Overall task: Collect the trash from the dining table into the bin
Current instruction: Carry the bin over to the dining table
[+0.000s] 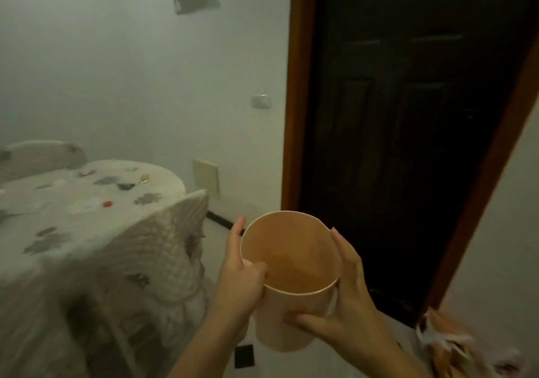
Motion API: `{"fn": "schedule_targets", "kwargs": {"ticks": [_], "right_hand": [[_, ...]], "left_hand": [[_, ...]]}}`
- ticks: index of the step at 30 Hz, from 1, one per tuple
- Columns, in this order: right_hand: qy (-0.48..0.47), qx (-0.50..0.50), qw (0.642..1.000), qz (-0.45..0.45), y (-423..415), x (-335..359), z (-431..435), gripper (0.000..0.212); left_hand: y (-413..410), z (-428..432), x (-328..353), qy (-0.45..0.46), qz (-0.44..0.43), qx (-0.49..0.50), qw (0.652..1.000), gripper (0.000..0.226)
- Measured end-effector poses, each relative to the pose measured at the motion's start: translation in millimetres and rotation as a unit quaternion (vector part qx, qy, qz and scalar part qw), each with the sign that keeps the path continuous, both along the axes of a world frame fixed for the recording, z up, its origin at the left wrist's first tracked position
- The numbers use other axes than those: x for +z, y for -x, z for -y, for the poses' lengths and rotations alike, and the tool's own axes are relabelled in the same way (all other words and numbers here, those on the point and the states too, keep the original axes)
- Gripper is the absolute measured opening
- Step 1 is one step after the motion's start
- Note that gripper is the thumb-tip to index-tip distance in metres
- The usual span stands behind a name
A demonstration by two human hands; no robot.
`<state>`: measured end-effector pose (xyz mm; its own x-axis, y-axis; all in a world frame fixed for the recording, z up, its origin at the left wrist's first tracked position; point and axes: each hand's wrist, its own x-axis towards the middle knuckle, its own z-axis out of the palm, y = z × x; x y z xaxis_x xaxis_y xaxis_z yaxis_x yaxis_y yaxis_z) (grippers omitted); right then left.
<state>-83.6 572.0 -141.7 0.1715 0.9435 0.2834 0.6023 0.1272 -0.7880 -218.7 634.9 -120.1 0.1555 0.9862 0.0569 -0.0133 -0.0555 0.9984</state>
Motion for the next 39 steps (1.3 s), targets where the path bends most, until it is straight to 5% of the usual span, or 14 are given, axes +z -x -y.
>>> {"fn": "schedule_targets", "kwargs": {"ticks": [8,12,19,39], "right_hand": [[0.077,0.11,0.989,0.07,-63,-20,-143,0.111],[0.006,0.073,0.989,0.125,-126,-4,-221,0.082],[-0.078,0.028,0.952,0.293,-187,0,-364,0.077],[-0.11,0.121,0.941,0.296,-179,-8,-798,0.076]], "left_hand": [[-37,-128,-37,0.072,0.028,0.136,0.988,0.062],[-64,-199,-45,0.085,0.032,0.194,0.977,0.063],[-96,-299,-30,0.057,0.031,0.261,0.963,0.06],[-89,-686,-34,0.009,0.027,0.305,0.952,0.064]]}}
